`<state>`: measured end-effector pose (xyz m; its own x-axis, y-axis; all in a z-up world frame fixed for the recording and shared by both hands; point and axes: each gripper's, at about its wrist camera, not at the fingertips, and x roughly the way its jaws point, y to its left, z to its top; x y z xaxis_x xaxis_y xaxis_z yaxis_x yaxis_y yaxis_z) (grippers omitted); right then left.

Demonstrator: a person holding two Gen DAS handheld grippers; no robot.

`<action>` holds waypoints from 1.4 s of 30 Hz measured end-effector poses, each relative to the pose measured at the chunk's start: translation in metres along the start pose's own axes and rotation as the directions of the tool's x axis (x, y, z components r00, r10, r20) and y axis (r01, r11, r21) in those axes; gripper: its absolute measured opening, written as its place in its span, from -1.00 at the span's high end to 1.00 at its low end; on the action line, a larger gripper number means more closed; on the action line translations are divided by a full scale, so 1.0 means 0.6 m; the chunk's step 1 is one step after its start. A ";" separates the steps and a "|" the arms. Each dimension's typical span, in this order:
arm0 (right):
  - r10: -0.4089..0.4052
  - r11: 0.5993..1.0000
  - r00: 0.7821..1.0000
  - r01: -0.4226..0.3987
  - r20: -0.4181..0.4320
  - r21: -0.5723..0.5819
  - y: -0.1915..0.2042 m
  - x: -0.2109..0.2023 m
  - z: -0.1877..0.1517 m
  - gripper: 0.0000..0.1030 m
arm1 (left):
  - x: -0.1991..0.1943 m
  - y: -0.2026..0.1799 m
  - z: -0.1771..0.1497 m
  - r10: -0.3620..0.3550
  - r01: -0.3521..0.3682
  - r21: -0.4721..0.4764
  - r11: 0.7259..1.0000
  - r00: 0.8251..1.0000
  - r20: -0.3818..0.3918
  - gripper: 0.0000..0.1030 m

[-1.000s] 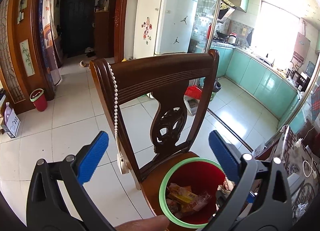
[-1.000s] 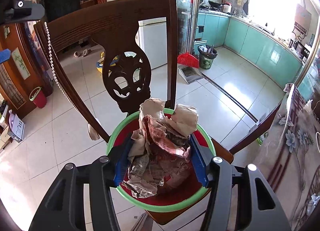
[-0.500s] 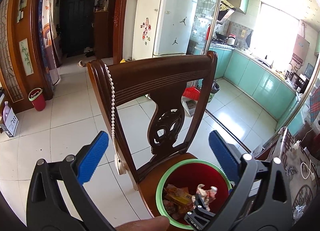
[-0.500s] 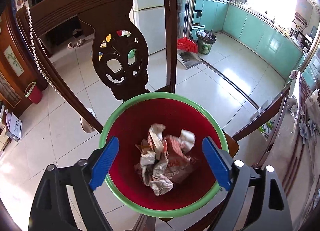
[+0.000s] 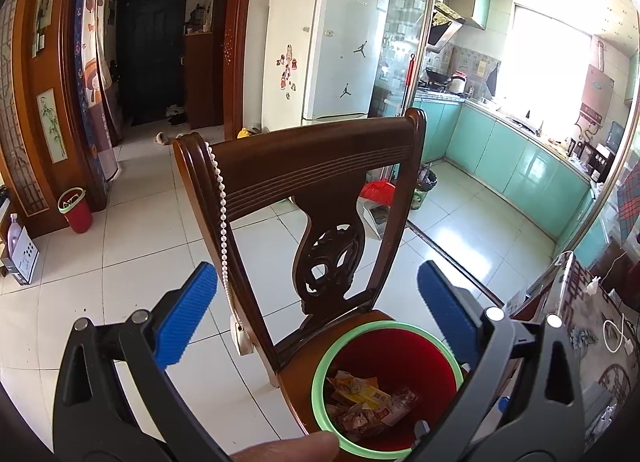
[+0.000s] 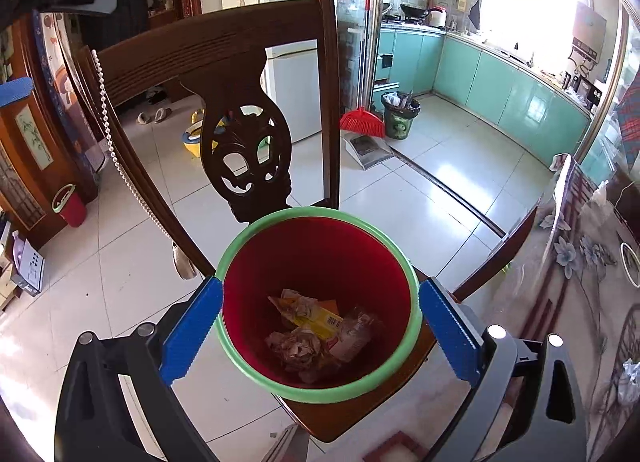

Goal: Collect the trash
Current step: 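Move both tools back over the table toward the remaining trash, then grasp the crumpled white paper ball with the left tool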

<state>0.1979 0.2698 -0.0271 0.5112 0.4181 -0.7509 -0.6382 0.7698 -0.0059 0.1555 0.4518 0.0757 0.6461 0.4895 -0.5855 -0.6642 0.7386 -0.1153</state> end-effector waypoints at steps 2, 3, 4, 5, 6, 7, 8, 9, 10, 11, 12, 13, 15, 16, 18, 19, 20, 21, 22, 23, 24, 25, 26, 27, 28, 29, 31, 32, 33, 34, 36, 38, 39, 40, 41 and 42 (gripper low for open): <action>-0.021 1.000 0.999 0.022 0.024 -0.010 -0.006 -0.033 -0.014 -0.86 | -0.004 -0.006 -0.001 -0.005 0.005 0.008 1.000 1.000 0.003 -0.91; -0.031 0.999 0.999 0.032 0.032 -0.006 -0.011 -0.048 -0.021 -0.87 | -0.005 -0.009 -0.002 -0.007 0.007 0.014 1.000 1.000 0.005 -0.91; -0.034 0.999 0.999 0.034 0.040 0.002 -0.017 -0.064 -0.029 -0.87 | -0.007 -0.013 -0.003 -0.008 0.008 0.022 1.000 1.000 0.007 -0.91; -0.034 0.999 0.998 0.034 0.052 0.010 -0.024 -0.082 -0.038 -0.87 | -0.009 -0.019 -0.004 -0.012 0.012 0.034 0.999 1.000 0.009 -0.91; -0.043 0.999 0.997 0.042 0.065 0.014 -0.032 -0.104 -0.050 -0.87 | -0.011 -0.025 -0.005 -0.020 0.019 0.048 0.999 1.000 0.008 -0.91; -0.052 0.999 0.996 0.051 0.075 0.016 -0.036 -0.118 -0.060 -0.87 | -0.015 -0.030 -0.007 -0.027 0.027 0.059 0.998 1.000 0.006 -0.91; -0.060 0.998 0.994 0.058 0.087 0.025 -0.045 -0.140 -0.075 -0.87 | -0.022 -0.036 -0.007 -0.041 0.040 0.069 0.997 0.999 0.006 -0.91; -0.066 0.997 0.993 0.063 0.096 0.038 -0.053 -0.159 -0.088 -0.87 | -0.029 -0.040 -0.007 -0.057 0.056 0.073 0.996 0.998 0.009 -0.91; -0.075 0.996 0.992 0.070 0.102 0.049 -0.062 -0.177 -0.101 -0.87 | -0.040 -0.045 -0.007 -0.079 0.078 0.076 0.994 0.997 0.012 -0.91; -0.087 0.995 0.990 0.081 0.109 0.059 -0.073 -0.199 -0.117 -0.87 | -0.051 -0.052 -0.006 -0.097 0.095 0.080 0.992 0.995 0.019 -0.91; -0.098 0.993 0.988 0.090 0.117 0.070 -0.083 -0.217 -0.131 -0.87 | -0.062 -0.060 -0.006 -0.113 0.110 0.088 0.990 0.993 0.028 -0.91; -0.111 0.992 0.986 0.102 0.126 0.079 -0.093 -0.236 -0.145 -0.87 | -0.073 -0.071 -0.008 -0.129 0.125 0.102 0.987 0.991 0.038 -0.91; -0.134 0.988 0.983 0.122 0.129 0.096 -0.117 -0.276 -0.175 -0.87 | -0.096 -0.100 -0.016 -0.167 0.158 0.150 0.976 0.985 0.051 -0.91; -0.141 0.986 0.981 0.127 0.130 0.110 -0.129 -0.296 -0.189 -0.87 | -0.106 -0.114 -0.020 -0.185 0.173 0.173 0.970 0.981 0.055 -0.91; -0.168 0.978 0.976 0.148 0.135 0.145 -0.156 -0.338 -0.218 -0.87 | -0.129 -0.145 -0.032 -0.227 0.211 0.216 0.953 0.972 0.055 -0.91; -0.184 0.974 0.973 0.161 0.140 0.158 -0.167 -0.358 -0.231 -0.87 | -0.138 -0.158 -0.038 -0.254 0.237 0.229 0.944 0.966 0.047 -0.91; -0.205 0.969 0.968 0.179 0.145 0.171 -0.179 -0.376 -0.244 -0.87 | -0.147 -0.172 -0.043 -0.281 0.265 0.237 0.935 0.959 0.036 -0.91; -0.234 0.961 0.961 0.206 0.147 0.184 -0.192 -0.396 -0.259 -0.87 | -0.157 -0.185 -0.048 -0.305 0.291 0.243 0.926 0.952 0.025 -0.91; -0.251 0.956 0.957 0.221 0.145 0.195 -0.203 -0.410 -0.269 -0.87 | -0.164 -0.196 -0.054 -0.331 0.318 0.244 0.916 0.943 0.013 -0.91; -0.270 0.948 0.952 0.237 0.143 0.213 -0.217 -0.427 -0.282 -0.87 | -0.173 -0.208 -0.059 -0.362 0.351 0.243 0.904 0.932 0.000 -0.91; -0.288 0.941 0.947 0.251 0.142 0.228 -0.230 -0.441 -0.295 -0.87 | -0.180 -0.219 -0.065 -0.387 0.378 0.244 0.893 0.922 -0.012 -0.91; -0.311 0.932 0.940 0.272 0.141 0.239 -0.243 -0.455 -0.307 -0.87 | -0.186 -0.230 -0.073 -0.407 0.400 0.248 0.882 0.913 -0.026 -0.91; -0.335 0.923 0.932 0.296 0.138 0.247 -0.255 -0.467 -0.321 -0.87 | -0.192 -0.243 -0.082 -0.425 0.420 0.255 0.871 0.904 -0.041 -0.91; -0.356 0.914 0.925 0.314 0.131 0.258 -0.269 -0.478 -0.335 -0.87 | -0.196 -0.254 -0.089 -0.439 0.436 0.258 0.862 0.897 -0.052 -0.91; -0.370 0.905 0.921 0.327 0.125 0.272 -0.283 -0.487 -0.349 -0.87 | -0.202 -0.266 -0.099 -0.456 0.457 0.259 0.851 0.887 -0.068 -0.91; -0.389 0.894 0.914 0.343 0.119 0.287 -0.297 -0.498 -0.365 -0.87 | -0.207 -0.276 -0.109 -0.469 0.473 0.254 0.844 0.880 -0.081 -0.91; -0.420 0.872 0.902 0.370 0.100 0.321 -0.332 -0.522 -0.400 -0.87 | -0.220 -0.296 -0.135 -0.508 0.514 0.235 0.825 0.857 -0.092 -0.91; -0.429 0.863 0.899 0.378 0.092 0.334 -0.345 -0.530 -0.413 -0.87 | -0.228 -0.308 -0.151 -0.533 0.541 0.237 0.807 0.840 -0.103 -0.91; -0.441 0.853 0.894 0.389 0.081 0.347 -0.362 -0.539 -0.428 -0.87 | -0.236 -0.327 -0.168 -0.558 0.571 0.254 0.781 0.820 -0.125 -0.91; -0.451 0.843 0.890 0.399 0.072 0.360 -0.377 -0.548 -0.441 -0.87 | -0.248 -0.346 -0.188 -0.578 0.594 0.283 0.753 0.803 -0.149 -0.91; -0.471 0.823 0.881 0.415 0.056 0.386 -0.405 -0.563 -0.467 -0.87 | -0.272 -0.388 -0.234 -0.599 0.628 0.356 0.692 0.775 -0.203 -0.91; -0.486 0.810 0.873 0.433 0.040 0.395 -0.427 -0.570 -0.492 -0.87 | -0.291 -0.422 -0.277 -0.608 0.663 0.399 0.633 0.745 -0.274 -0.91; -0.488 0.807 0.872 0.437 0.031 0.398 -0.433 -0.570 -0.501 -0.87 | -0.300 -0.437 -0.298 -0.610 0.683 0.409 0.606 0.728 -0.311 -0.91; -0.488 0.802 0.872 0.439 0.022 0.406 -0.440 -0.569 -0.512 -0.87 | -0.310 -0.452 -0.320 -0.615 0.704 0.413 0.577 0.708 -0.347 -0.91; -0.488 0.795 0.873 0.438 0.016 0.419 -0.448 -0.569 -0.524 -0.87 | -0.317 -0.462 -0.340 -0.615 0.718 0.419 0.556 0.694 -0.374 -0.91; -0.486 0.790 0.874 0.434 0.011 0.433 -0.456 -0.567 -0.533 -0.87 | -0.325 -0.474 -0.361 -0.611 0.728 0.430 0.534 0.684 -0.399 -0.91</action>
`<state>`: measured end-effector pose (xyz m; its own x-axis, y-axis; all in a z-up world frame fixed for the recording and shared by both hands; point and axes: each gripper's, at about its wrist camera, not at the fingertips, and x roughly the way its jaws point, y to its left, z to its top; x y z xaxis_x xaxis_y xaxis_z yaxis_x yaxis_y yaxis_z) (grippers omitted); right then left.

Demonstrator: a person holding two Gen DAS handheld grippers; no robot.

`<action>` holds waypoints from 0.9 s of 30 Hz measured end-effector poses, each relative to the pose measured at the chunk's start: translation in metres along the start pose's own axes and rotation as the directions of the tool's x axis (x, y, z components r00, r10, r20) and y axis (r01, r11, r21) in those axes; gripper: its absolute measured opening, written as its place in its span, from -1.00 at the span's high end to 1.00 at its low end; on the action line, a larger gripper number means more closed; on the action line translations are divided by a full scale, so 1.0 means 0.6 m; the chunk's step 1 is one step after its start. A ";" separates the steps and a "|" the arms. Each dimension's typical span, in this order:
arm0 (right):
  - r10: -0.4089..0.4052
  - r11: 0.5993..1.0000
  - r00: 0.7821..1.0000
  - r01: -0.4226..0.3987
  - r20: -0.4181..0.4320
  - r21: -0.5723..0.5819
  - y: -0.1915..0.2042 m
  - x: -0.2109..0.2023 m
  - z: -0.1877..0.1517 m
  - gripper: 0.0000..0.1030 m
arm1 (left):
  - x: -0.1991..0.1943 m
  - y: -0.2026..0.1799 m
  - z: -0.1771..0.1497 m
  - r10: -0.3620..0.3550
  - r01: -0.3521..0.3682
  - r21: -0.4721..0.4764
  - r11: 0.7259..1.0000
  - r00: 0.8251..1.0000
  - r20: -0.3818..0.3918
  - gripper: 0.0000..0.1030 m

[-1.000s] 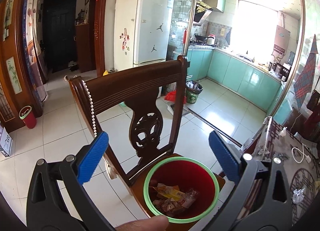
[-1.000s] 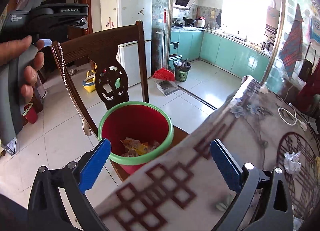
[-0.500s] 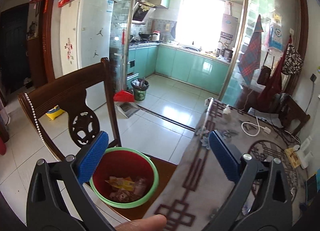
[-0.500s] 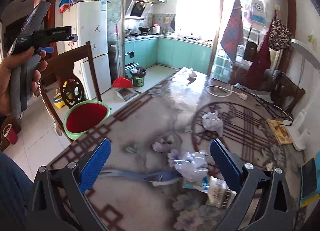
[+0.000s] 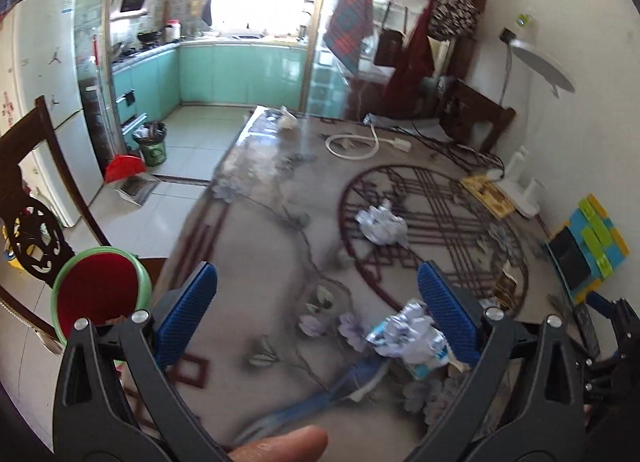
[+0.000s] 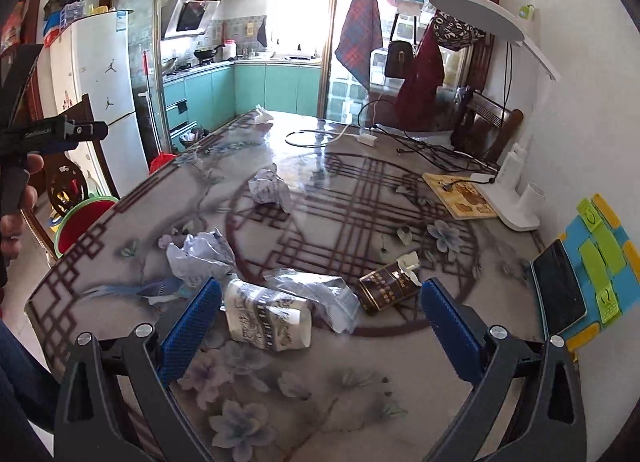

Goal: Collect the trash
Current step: 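Grasp the crumpled white paper ball with the left tool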

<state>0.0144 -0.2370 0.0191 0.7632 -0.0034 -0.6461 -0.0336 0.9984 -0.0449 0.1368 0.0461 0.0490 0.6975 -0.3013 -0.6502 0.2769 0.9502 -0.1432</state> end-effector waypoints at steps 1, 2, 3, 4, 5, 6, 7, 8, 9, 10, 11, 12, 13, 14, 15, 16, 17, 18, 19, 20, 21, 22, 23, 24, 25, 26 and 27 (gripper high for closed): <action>0.000 1.000 1.000 0.000 -0.003 0.017 -0.007 0.004 -0.005 -0.87 | 0.009 -0.019 -0.009 -0.011 0.011 0.017 1.000 1.000 -0.018 -0.91; -0.003 0.999 1.000 0.004 -0.008 0.041 -0.016 0.009 -0.010 -0.87 | 0.017 -0.040 -0.020 -0.024 0.025 0.035 0.999 0.999 -0.038 -0.91; -0.001 0.998 1.000 0.002 -0.015 0.061 -0.023 0.012 -0.013 -0.87 | 0.025 -0.056 -0.029 -0.036 0.039 0.049 0.998 0.998 -0.056 -0.91; 0.006 0.997 1.000 -0.005 -0.020 0.081 -0.031 0.015 -0.015 -0.87 | 0.034 -0.070 -0.036 -0.046 0.050 0.059 0.997 0.996 -0.071 -0.91; 0.009 0.996 1.000 -0.007 -0.023 0.089 -0.035 0.015 -0.017 -0.87 | 0.043 -0.085 -0.046 -0.052 0.058 0.071 0.996 0.995 -0.089 -0.91; 0.004 0.996 1.000 -0.002 -0.027 0.091 -0.040 0.016 -0.018 -0.87 | 0.052 -0.096 -0.051 -0.054 0.063 0.081 0.995 0.993 -0.105 -0.91; -0.004 0.996 1.000 0.006 -0.027 0.089 -0.043 0.017 -0.019 -0.87 | 0.063 -0.108 -0.057 -0.056 0.068 0.092 0.993 0.991 -0.125 -0.91; -0.009 0.996 1.000 0.011 -0.024 0.088 -0.047 0.016 -0.020 -0.87 | 0.070 -0.117 -0.062 -0.053 0.068 0.102 0.993 0.989 -0.138 -0.91; -0.012 0.996 1.000 0.014 -0.023 0.092 -0.053 0.017 -0.022 -0.87 | 0.077 -0.125 -0.065 -0.048 0.064 0.112 0.992 0.988 -0.147 -0.91; -0.012 0.995 1.000 0.014 -0.027 0.100 -0.057 0.019 -0.023 -0.87 | 0.089 -0.135 -0.070 -0.042 0.063 0.125 0.990 0.986 -0.160 -0.91; -0.012 0.994 0.999 0.016 -0.032 0.112 -0.062 0.021 -0.025 -0.87 | 0.097 -0.144 -0.075 -0.033 0.057 0.137 0.989 0.985 -0.172 -0.91; -0.012 0.993 0.999 0.016 -0.035 0.119 -0.065 0.022 -0.027 -0.87 | 0.108 -0.151 -0.078 -0.022 0.050 0.148 0.988 0.983 -0.181 -0.91; -0.011 0.992 0.999 0.015 -0.038 0.123 -0.067 0.023 -0.029 -0.87 | 0.118 -0.158 -0.080 -0.013 0.044 0.159 0.986 0.982 -0.190 -0.91; -0.012 0.992 0.999 0.017 -0.040 0.123 -0.069 0.024 -0.030 -0.87 | 0.129 -0.162 -0.082 -0.003 0.038 0.169 0.985 0.980 -0.200 -0.91; -0.018 0.993 0.999 0.022 -0.040 0.120 -0.071 0.025 -0.032 -0.87 | 0.140 -0.166 -0.084 0.007 0.030 0.173 0.984 0.978 -0.209 -0.91; -0.022 0.993 0.999 0.027 -0.041 0.117 -0.072 0.025 -0.033 -0.87 | 0.152 -0.169 -0.083 0.021 0.019 0.176 0.984 0.975 -0.221 -0.91; -0.022 0.993 0.999 0.027 -0.043 0.117 -0.073 0.026 -0.035 -0.87 | 0.164 -0.169 -0.084 0.033 0.009 0.176 0.984 0.972 -0.233 -0.91; -0.022 0.992 0.999 0.027 -0.045 0.120 -0.075 0.027 -0.036 -0.87 | 0.172 -0.166 -0.085 0.043 0.000 0.175 0.985 0.969 -0.243 -0.91; -0.022 0.992 0.999 0.027 -0.047 0.124 -0.078 0.028 -0.038 -0.87 | 0.185 -0.164 -0.086 0.055 -0.010 0.173 0.985 0.965 -0.257 -0.91; -0.021 0.991 0.999 0.027 -0.049 0.128 -0.081 0.030 -0.040 -0.87 | 0.192 -0.162 -0.088 0.061 -0.015 0.171 0.985 0.962 -0.266 -0.91; -0.021 0.991 0.998 0.027 -0.052 0.130 -0.082 0.031 -0.042 -0.87 | 0.201 -0.159 -0.090 0.069 -0.022 0.171 0.985 0.958 -0.277 -0.91; -0.020 0.991 0.998 0.027 -0.056 0.132 -0.083 0.032 -0.043 -0.87 | 0.208 -0.158 -0.092 0.078 -0.029 0.173 0.985 0.956 -0.284 -0.91; -0.019 0.991 0.998 0.027 -0.059 0.133 -0.084 0.033 -0.045 -0.87 | 0.214 -0.156 -0.093 0.085 -0.035 0.174 0.984 0.953 -0.291 -0.91; -0.019 0.991 0.998 0.027 -0.061 0.133 -0.085 0.034 -0.046 -0.87 | 0.218 -0.154 -0.095 0.087 -0.037 0.171 0.985 0.952 -0.295 -0.91; -0.019 0.991 0.998 0.027 -0.060 0.133 -0.085 0.034 -0.047 -0.87 | 0.223 -0.153 -0.096 0.084 -0.035 0.164 0.986 0.949 -0.303 -0.91; -0.018 0.991 0.998 0.026 -0.061 0.133 -0.085 0.035 -0.048 -0.87 | 0.230 -0.151 -0.098 0.079 -0.031 0.156 0.987 0.945 -0.316 -0.91; -0.016 0.991 0.998 0.025 -0.062 0.133 -0.085 0.035 -0.047 -0.87 | 0.234 -0.150 -0.100 0.083 -0.033 0.156 0.987 0.942 -0.324 -0.89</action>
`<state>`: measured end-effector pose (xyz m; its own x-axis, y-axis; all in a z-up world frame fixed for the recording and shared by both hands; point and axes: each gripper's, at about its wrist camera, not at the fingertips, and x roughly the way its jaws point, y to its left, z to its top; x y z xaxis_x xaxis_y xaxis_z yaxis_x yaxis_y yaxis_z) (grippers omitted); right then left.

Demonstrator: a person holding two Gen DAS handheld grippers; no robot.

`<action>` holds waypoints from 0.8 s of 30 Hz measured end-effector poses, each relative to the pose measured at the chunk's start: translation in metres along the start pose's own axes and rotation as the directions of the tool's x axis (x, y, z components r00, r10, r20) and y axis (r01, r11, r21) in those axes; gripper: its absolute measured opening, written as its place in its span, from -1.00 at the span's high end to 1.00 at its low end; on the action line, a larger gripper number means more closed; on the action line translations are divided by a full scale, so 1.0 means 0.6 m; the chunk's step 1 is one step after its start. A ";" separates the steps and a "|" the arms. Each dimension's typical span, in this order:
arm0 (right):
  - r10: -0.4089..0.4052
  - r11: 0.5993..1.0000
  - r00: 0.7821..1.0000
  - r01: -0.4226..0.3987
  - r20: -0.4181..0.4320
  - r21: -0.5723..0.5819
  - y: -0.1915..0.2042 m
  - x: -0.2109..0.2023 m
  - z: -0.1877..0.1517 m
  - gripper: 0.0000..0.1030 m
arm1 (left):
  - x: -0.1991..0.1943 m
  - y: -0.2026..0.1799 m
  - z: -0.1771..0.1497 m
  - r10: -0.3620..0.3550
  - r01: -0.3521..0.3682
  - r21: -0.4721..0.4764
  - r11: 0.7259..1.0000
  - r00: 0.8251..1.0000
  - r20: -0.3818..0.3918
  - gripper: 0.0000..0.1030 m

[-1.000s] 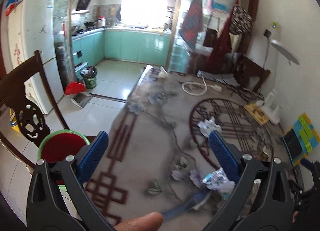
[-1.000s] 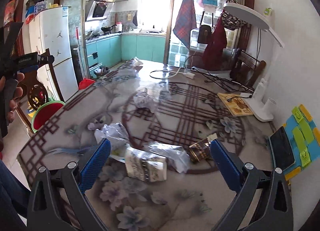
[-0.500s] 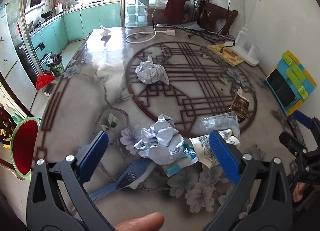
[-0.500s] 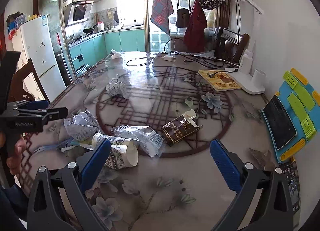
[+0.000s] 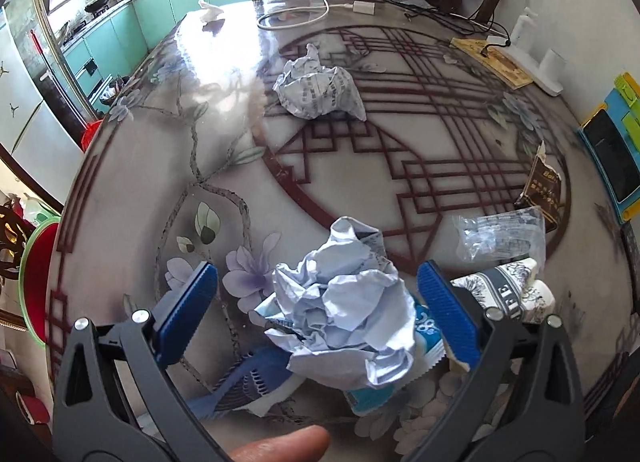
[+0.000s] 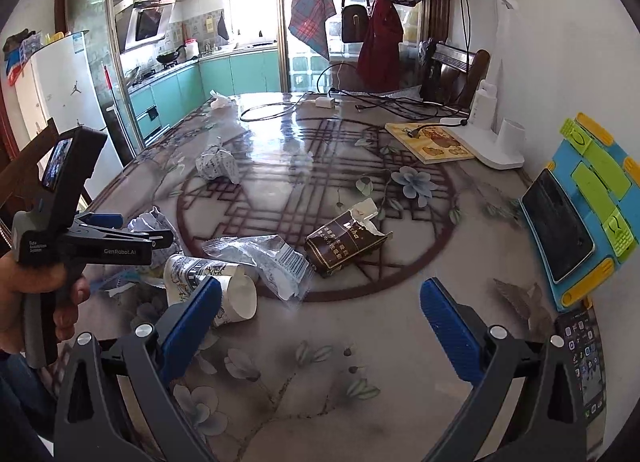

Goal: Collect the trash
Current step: 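Grasp the crumpled white paper ball with the left tool, then grasp the clear plastic wrapper with the right tool while the left tool holds the white paper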

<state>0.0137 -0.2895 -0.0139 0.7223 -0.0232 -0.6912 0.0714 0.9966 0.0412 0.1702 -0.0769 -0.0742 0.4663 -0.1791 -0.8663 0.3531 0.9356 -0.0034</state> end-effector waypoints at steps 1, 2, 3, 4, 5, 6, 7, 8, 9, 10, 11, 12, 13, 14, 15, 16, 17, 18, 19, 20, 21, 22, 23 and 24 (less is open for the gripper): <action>0.000 1.000 1.000 0.000 -0.001 0.000 0.000 0.000 -0.001 -0.87 | 0.004 0.000 -0.001 0.009 -0.009 0.003 1.000 1.000 -0.005 -0.81; 0.001 1.000 1.000 -0.001 -0.001 0.000 0.000 0.001 -0.002 -0.87 | 0.006 0.001 -0.002 0.018 -0.018 0.006 1.000 1.000 -0.007 -0.76; 0.002 1.000 1.000 -0.002 -0.001 -0.002 0.000 0.001 -0.002 -0.87 | 0.008 0.002 -0.003 0.020 -0.020 0.006 1.000 1.000 -0.009 -0.61; 0.002 1.000 1.000 -0.002 -0.001 -0.004 0.002 0.001 -0.003 -0.87 | 0.010 0.003 -0.003 0.025 -0.025 0.006 1.000 1.000 -0.014 -0.46; 0.001 1.000 1.000 -0.001 -0.001 -0.007 0.003 0.002 -0.004 -0.87 | 0.012 0.005 -0.004 0.030 -0.030 0.003 1.000 0.999 -0.017 -0.37; -0.001 1.000 1.000 0.001 0.000 -0.013 0.005 0.002 -0.004 -0.87 | 0.014 0.007 -0.004 0.035 -0.035 0.001 0.999 0.999 -0.023 -0.14; -0.004 1.000 1.000 0.004 0.002 -0.019 0.006 0.002 -0.004 -0.87 | 0.014 0.010 -0.005 0.036 -0.036 -0.005 0.999 0.999 -0.025 -0.10; -0.005 1.000 1.000 0.005 0.004 -0.026 0.009 0.002 -0.005 -0.87 | 0.013 0.013 -0.004 0.032 -0.033 -0.011 0.999 0.999 -0.025 -0.08; -0.003 1.000 1.000 0.004 0.005 -0.030 0.011 0.002 -0.005 -0.88 | 0.011 0.016 -0.003 0.031 -0.032 -0.015 0.999 0.999 -0.023 -0.04; 0.002 0.999 1.000 -0.002 0.007 -0.033 0.012 0.002 -0.005 -0.87 | 0.008 0.017 -0.002 0.034 -0.034 -0.016 0.999 0.999 -0.018 -0.02; 0.008 0.999 1.000 -0.008 0.008 -0.033 0.013 0.003 -0.004 -0.87 | 0.002 0.020 -0.001 0.036 -0.036 -0.019 0.999 0.999 -0.009 -0.01; 0.015 0.999 1.000 -0.014 0.011 -0.033 0.014 0.004 -0.002 -0.87 | -0.004 0.021 0.002 0.036 -0.036 -0.021 0.999 0.999 0.001 -0.01; 0.020 0.999 1.000 -0.020 0.012 -0.033 0.014 0.006 -0.001 -0.87 | -0.012 0.024 0.005 0.034 -0.033 -0.025 0.999 0.999 0.013 0.00; 0.025 0.999 1.000 -0.025 0.012 -0.034 0.014 0.009 0.001 -0.87 | -0.020 0.026 0.008 0.027 -0.026 -0.031 0.999 0.999 0.024 0.00; 0.030 0.999 0.999 -0.029 0.013 -0.035 0.014 0.012 0.005 -0.87 | -0.029 0.028 0.011 0.018 -0.016 -0.039 0.999 0.999 0.036 0.00; 0.035 0.999 0.999 -0.034 0.016 -0.036 0.014 0.015 0.009 -0.87 | -0.038 0.032 0.015 0.009 -0.006 -0.046 0.999 0.999 0.049 0.01; 0.041 0.998 0.999 -0.040 0.017 -0.039 0.015 0.019 0.015 -0.87 | -0.049 0.037 0.020 -0.002 0.005 -0.055 0.998 0.998 0.064 0.01; 0.053 0.998 0.998 -0.052 0.018 -0.045 0.016 0.023 0.020 -0.87 | -0.060 0.041 0.024 -0.009 0.014 -0.063 0.998 0.997 0.079 0.01; 0.063 0.997 0.998 -0.062 0.020 -0.053 0.017 0.027 0.025 -0.87 | -0.069 0.045 0.028 -0.013 0.019 -0.071 0.997 0.996 0.092 0.01; 0.066 0.996 0.998 -0.065 0.021 -0.066 0.020 0.031 0.030 -0.87 | -0.078 0.050 0.031 -0.015 0.024 -0.080 0.997 0.994 0.106 0.01; 0.072 0.994 0.997 -0.070 0.016 -0.084 0.022 0.038 0.035 -0.87 | -0.086 0.054 0.033 -0.019 0.029 -0.089 0.996 0.993 0.117 0.01; 0.076 0.992 0.997 -0.075 0.006 -0.100 0.024 0.045 0.039 -0.87 | -0.093 0.058 0.034 -0.023 0.035 -0.097 0.995 0.992 0.125 0.01; 0.080 0.991 0.997 -0.080 -0.002 -0.111 0.025 0.052 0.041 -0.87 | -0.098 0.062 0.033 -0.028 0.042 -0.103 0.994 0.991 0.131 0.01; 0.083 0.989 0.996 -0.084 -0.014 -0.121 0.025 0.060 0.042 -0.87 | -0.101 0.064 0.034 -0.032 0.047 -0.108 0.993 0.990 0.134 0.01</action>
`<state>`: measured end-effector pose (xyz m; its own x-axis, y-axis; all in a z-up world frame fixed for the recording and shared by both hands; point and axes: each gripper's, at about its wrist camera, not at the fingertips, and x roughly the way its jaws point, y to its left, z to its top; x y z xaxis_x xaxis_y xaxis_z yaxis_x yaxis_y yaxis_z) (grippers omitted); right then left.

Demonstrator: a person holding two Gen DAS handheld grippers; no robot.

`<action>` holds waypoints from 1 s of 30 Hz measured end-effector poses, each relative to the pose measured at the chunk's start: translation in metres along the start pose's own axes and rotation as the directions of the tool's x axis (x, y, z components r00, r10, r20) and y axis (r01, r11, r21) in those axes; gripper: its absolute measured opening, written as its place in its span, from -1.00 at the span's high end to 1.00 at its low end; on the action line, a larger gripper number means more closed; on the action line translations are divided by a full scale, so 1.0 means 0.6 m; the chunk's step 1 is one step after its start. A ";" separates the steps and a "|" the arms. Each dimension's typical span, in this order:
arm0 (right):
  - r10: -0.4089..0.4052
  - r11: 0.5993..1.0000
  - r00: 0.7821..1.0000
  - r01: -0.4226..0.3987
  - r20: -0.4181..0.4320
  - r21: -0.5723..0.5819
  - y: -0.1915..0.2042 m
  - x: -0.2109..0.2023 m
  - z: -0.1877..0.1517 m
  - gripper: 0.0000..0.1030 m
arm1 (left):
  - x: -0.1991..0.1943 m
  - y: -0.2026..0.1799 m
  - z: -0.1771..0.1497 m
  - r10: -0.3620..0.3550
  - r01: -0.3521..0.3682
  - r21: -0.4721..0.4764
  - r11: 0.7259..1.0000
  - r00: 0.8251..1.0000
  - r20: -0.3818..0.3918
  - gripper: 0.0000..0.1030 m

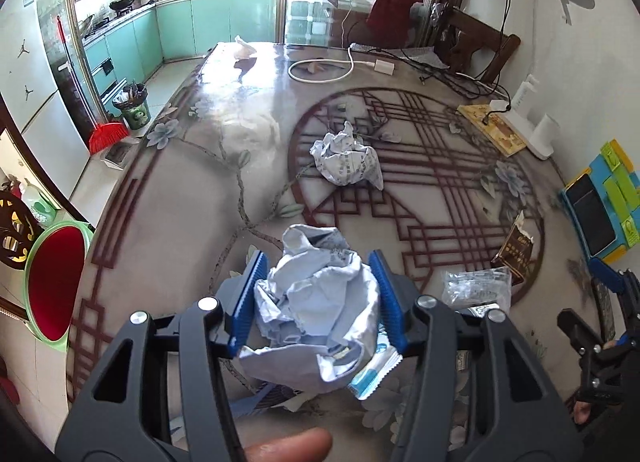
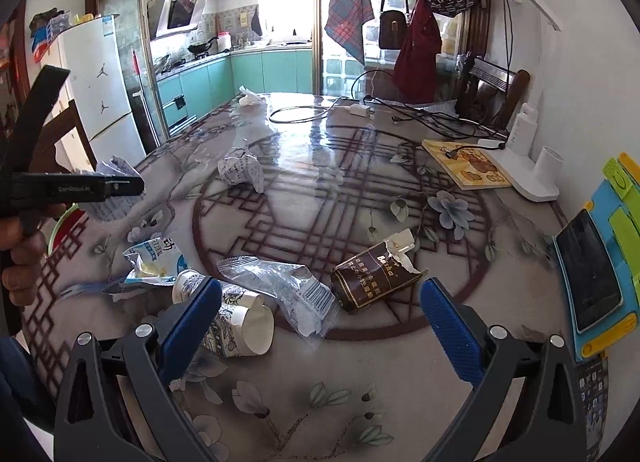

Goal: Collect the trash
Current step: 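Grasp the clear plastic wrapper with the right tool while the left tool holds the white paper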

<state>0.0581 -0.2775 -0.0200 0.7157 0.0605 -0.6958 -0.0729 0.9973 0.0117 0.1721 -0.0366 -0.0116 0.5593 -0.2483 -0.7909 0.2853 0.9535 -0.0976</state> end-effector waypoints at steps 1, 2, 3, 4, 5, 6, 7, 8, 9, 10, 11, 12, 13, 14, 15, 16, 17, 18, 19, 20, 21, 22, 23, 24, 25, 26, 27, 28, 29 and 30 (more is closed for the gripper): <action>0.003 1.000 1.000 -0.003 -0.016 -0.010 -0.001 0.010 0.000 -0.84 | -0.003 0.003 0.000 -0.003 0.003 -0.004 1.000 1.000 0.003 0.01; 0.012 1.000 0.999 -0.013 -0.032 -0.018 -0.002 0.019 -0.002 -0.81 | -0.006 0.006 0.001 -0.006 0.006 -0.007 1.000 1.000 0.006 0.01; 0.022 0.999 0.998 -0.024 -0.052 -0.027 -0.001 0.030 -0.002 -0.72 | -0.009 0.008 0.000 -0.008 0.008 -0.007 1.000 1.000 0.008 0.00; 0.024 0.999 0.997 -0.027 -0.068 -0.038 -0.001 0.040 -0.004 -0.62 | -0.011 0.008 0.000 -0.010 0.010 -0.006 1.000 1.000 0.010 0.00; 0.024 0.998 0.996 -0.028 -0.084 -0.051 0.001 0.050 -0.005 -0.59 | -0.013 0.009 -0.001 -0.011 0.011 -0.004 1.000 1.000 0.011 0.00; 0.026 0.997 0.995 -0.033 -0.101 -0.064 0.003 0.061 -0.006 -0.54 | -0.015 0.010 -0.001 -0.013 0.013 -0.005 1.000 1.000 0.012 0.00; 0.036 0.996 0.992 -0.045 -0.118 -0.074 0.006 0.071 -0.007 -0.51 | -0.016 0.010 -0.001 -0.015 0.015 -0.006 1.000 1.000 0.013 0.00; 0.044 0.994 0.990 -0.057 -0.137 -0.089 0.010 0.082 -0.008 -0.50 | -0.017 0.011 -0.002 -0.018 0.018 -0.007 1.000 1.000 0.013 0.00; 0.044 0.992 0.988 -0.060 -0.147 -0.107 0.014 0.089 -0.009 -0.48 | -0.019 0.012 -0.002 -0.021 0.021 -0.007 1.000 1.000 0.015 0.00; 0.042 0.990 0.987 -0.061 -0.154 -0.125 0.018 0.096 -0.010 -0.48 | -0.021 0.012 -0.002 -0.024 0.024 -0.006 1.000 1.000 0.017 0.00; 0.043 0.988 0.987 -0.064 -0.153 -0.140 0.022 0.100 -0.009 -0.48 | -0.024 0.013 -0.001 -0.026 0.026 -0.005 1.000 0.999 0.021 0.00; 0.049 0.985 0.987 -0.073 -0.152 -0.157 0.025 0.105 -0.007 -0.48 | -0.026 0.012 -0.001 -0.028 0.028 -0.002 1.000 0.999 0.023 0.00; 0.052 0.982 0.988 -0.077 -0.148 -0.171 0.028 0.108 -0.004 -0.48 | -0.028 0.012 -0.001 -0.030 0.030 0.000 1.000 0.999 0.025 -0.01; 0.049 0.979 0.988 -0.077 -0.147 -0.191 0.031 0.112 0.000 -0.48 | -0.029 0.012 -0.001 -0.032 0.032 0.000 0.999 0.999 0.027 -0.01; 0.050 0.975 0.988 -0.080 -0.146 -0.206 0.033 0.116 0.003 -0.48 | -0.030 0.012 0.000 -0.035 0.035 0.000 0.999 0.999 0.028 -0.01; 0.055 0.972 0.987 -0.087 -0.148 -0.217 0.033 0.119 0.006 -0.48 | -0.032 0.013 -0.001 -0.038 0.038 0.000 0.999 0.999 0.028 -0.01; 0.056 0.970 0.987 -0.090 -0.149 -0.228 0.033 0.123 0.010 -0.48 | -0.033 0.013 -0.001 -0.040 0.040 0.000 0.999 0.999 0.029 -0.01; 0.051 0.969 0.988 -0.085 -0.148 -0.233 0.033 0.126 0.013 -0.47 | -0.034 0.014 -0.002 -0.040 0.040 -0.002 0.999 0.999 0.031 -0.01; 0.043 0.969 0.988 -0.077 -0.147 -0.234 0.030 0.128 0.017 -0.41 | -0.036 0.016 -0.002 -0.041 0.041 -0.005 0.999 0.999 0.033 -0.01; 0.039 0.971 0.988 -0.072 -0.147 -0.228 0.025 0.129 0.019 -0.39 | -0.037 0.018 -0.001 -0.042 0.042 -0.008 0.999 0.999 0.035 -0.01; 0.038 0.973 0.989 -0.069 -0.144 -0.221 0.020 0.129 0.022 -0.38 | -0.039 0.020 0.000 -0.042 0.042 -0.010 0.999 0.998 0.037 -0.01; 0.038 0.974 0.989 -0.069 -0.145 -0.216 0.015 0.129 0.023 -0.38 | -0.041 0.022 0.000 -0.042 0.042 -0.012 0.999 0.998 0.039 -0.01; 0.041 0.973 0.987 -0.075 -0.155 -0.219 0.012 0.129 0.020 -0.38 | -0.042 0.023 0.001 -0.042 0.043 -0.013 0.999 0.998 0.042 -0.01; 0.041 0.969 0.986 -0.080 -0.164 -0.235 0.013 0.130 0.017 -0.38 | -0.043 0.024 0.001 -0.043 0.043 -0.014 0.999 0.998 0.043 -0.01; 0.034 0.964 0.985 -0.077 -0.168 -0.255 0.015 0.129 0.014 -0.38 | -0.043 0.024 0.001 -0.044 0.045 -0.015 0.999 0.998 0.044 -0.01; 0.031 0.957 0.985 -0.078 -0.172 -0.278 0.019 0.129 0.009 -0.38 | -0.043 0.024 0.002 -0.046 0.047 -0.016 0.999 0.998 0.043 -0.01; 0.035 0.953 0.983 -0.087 -0.179 -0.290 0.022 0.130 0.006 -0.38 | -0.044 0.024 0.002 -0.049 0.050 -0.017 0.999 0.998 0.042 -0.01; 0.042 0.947 0.982 -0.098 -0.186 -0.305 0.026 0.132 0.004 -0.38 | -0.044 0.023 0.002 -0.052 0.053 -0.017 0.998 0.998 0.041 -0.02; 0.039 0.942 0.981 -0.100 -0.192 -0.320 0.031 0.135 0.002 -0.38 | -0.045 0.022 0.002 -0.054 0.055 -0.015 0.998 0.998 0.042 -0.02; 0.033 0.936 0.980 -0.099 -0.196 -0.337 0.036 0.140 0.000 -0.38 | -0.045 0.020 0.003 -0.055 0.055 -0.012 0.998 0.998 0.042 -0.02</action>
<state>0.1168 -0.2507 -0.0782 0.5627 0.0834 -0.8224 -0.3733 0.9133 -0.1628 0.1619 -0.0188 0.0094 0.5753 -0.3070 -0.7582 0.3064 0.9403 -0.1483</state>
